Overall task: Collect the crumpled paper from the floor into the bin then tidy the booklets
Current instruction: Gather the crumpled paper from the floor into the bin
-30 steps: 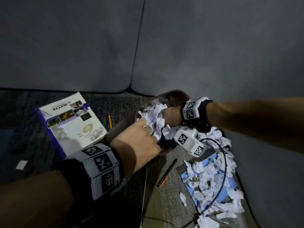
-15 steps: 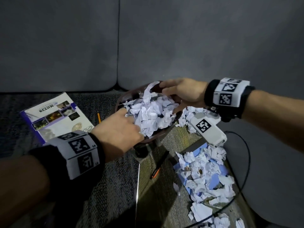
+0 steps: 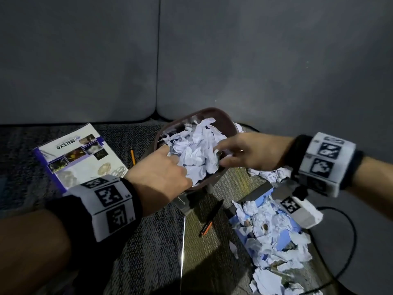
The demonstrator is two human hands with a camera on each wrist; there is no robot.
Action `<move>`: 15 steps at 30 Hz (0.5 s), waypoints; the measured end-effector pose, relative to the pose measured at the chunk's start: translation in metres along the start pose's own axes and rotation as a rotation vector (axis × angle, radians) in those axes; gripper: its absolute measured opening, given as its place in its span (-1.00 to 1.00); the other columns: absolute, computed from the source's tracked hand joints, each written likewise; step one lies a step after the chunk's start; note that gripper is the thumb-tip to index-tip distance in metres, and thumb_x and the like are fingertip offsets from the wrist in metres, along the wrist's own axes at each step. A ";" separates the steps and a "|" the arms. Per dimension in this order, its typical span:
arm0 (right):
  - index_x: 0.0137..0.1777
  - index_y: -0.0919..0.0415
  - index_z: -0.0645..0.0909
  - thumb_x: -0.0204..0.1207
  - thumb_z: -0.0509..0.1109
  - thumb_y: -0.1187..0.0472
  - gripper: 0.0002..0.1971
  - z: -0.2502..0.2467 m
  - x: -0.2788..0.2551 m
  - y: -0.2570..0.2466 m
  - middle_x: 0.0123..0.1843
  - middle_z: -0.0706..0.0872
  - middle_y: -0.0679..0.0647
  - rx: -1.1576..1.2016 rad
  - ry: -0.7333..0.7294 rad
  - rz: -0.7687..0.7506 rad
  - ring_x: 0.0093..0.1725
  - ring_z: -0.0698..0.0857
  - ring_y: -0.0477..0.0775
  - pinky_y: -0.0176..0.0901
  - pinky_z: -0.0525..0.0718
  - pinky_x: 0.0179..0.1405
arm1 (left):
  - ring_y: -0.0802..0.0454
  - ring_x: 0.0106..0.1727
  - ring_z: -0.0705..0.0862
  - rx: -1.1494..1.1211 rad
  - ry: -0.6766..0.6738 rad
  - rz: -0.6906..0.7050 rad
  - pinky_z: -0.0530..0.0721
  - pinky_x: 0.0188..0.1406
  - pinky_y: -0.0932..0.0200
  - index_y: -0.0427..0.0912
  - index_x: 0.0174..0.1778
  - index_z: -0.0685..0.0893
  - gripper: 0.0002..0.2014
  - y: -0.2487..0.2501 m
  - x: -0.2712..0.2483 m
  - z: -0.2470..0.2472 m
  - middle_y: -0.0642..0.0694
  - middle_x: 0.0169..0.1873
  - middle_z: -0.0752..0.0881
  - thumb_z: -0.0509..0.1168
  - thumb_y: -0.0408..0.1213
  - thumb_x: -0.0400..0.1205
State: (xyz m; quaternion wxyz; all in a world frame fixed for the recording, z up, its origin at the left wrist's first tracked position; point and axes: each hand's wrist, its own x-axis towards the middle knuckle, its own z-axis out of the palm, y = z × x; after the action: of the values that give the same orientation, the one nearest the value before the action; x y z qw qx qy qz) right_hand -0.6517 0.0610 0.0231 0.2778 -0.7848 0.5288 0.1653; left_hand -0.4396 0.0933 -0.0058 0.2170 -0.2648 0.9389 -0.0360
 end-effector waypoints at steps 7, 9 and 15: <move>-0.12 0.22 0.51 0.73 0.14 0.14 -0.76 0.017 0.071 -0.031 -0.21 0.63 0.06 -0.069 -0.164 -0.139 -0.15 0.54 0.04 -0.18 0.42 -0.11 | -0.06 0.24 0.56 -0.019 0.086 -0.002 0.31 0.17 -0.01 0.00 0.22 0.57 -0.73 0.003 0.005 0.012 0.01 0.15 0.68 0.08 -0.28 0.68; -0.18 0.21 0.45 0.74 0.13 0.16 -0.75 0.019 0.086 -0.037 -0.30 0.53 0.00 -0.098 -0.196 -0.131 -0.19 0.49 0.02 -0.14 0.40 -0.10 | -0.06 0.26 0.55 -0.050 0.076 -0.026 0.33 0.20 -0.02 0.01 0.23 0.55 -0.72 -0.001 0.002 0.012 0.03 0.18 0.66 0.11 -0.31 0.66; 0.14 0.34 0.62 0.73 0.13 0.25 -0.76 0.001 0.082 -0.030 0.05 0.72 0.20 0.011 -0.256 -0.122 -0.05 0.52 -0.09 -0.14 0.51 0.20 | -0.07 0.29 0.53 -0.068 0.062 -0.045 0.35 0.25 -0.03 0.03 0.29 0.51 -0.70 -0.008 -0.004 0.015 0.00 0.22 0.63 0.10 -0.29 0.67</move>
State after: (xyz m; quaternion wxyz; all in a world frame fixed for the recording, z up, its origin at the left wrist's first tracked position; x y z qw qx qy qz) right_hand -0.5926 0.0102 -0.0152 0.3566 -0.7866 0.4412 0.2438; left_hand -0.4260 0.0894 -0.0163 0.1776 -0.2920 0.9396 -0.0171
